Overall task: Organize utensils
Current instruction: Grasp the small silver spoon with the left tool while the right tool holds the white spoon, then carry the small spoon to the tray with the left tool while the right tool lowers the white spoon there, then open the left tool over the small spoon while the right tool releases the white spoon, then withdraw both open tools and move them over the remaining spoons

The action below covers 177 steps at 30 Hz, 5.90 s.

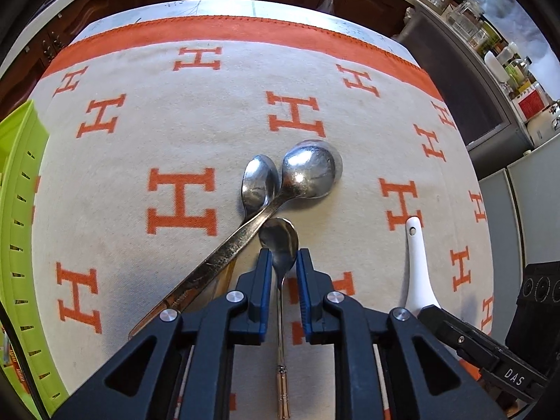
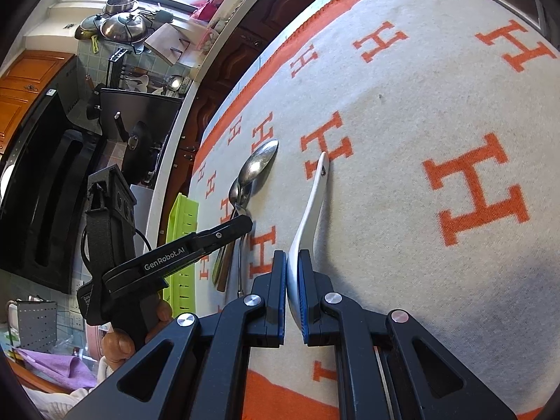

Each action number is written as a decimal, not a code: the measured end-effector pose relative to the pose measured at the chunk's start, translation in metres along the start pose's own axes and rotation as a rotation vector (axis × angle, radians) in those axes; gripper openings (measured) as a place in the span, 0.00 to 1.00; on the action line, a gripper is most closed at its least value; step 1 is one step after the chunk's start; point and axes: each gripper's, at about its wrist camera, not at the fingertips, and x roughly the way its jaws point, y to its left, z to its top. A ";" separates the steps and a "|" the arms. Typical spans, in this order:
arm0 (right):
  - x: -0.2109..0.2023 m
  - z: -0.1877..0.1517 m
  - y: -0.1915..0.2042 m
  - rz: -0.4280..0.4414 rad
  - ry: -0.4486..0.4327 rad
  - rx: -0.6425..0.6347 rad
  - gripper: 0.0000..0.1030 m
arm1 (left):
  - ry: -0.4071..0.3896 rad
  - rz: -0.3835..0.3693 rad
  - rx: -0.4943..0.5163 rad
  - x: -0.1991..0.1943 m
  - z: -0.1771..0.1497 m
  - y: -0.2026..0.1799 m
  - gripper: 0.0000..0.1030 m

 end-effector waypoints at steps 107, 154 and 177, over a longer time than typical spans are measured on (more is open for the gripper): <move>0.207 -0.062 0.344 -0.133 0.231 -0.448 0.22 | -0.293 0.253 -0.229 -0.195 -0.085 0.274 0.63; -0.065 -0.053 0.221 -0.423 -0.149 -0.442 0.49 | -0.281 0.178 -0.015 -0.179 -0.085 0.059 0.89; -0.025 -0.012 0.171 -0.449 -0.077 -0.333 0.49 | -0.165 0.189 0.038 -0.120 -0.047 0.051 0.89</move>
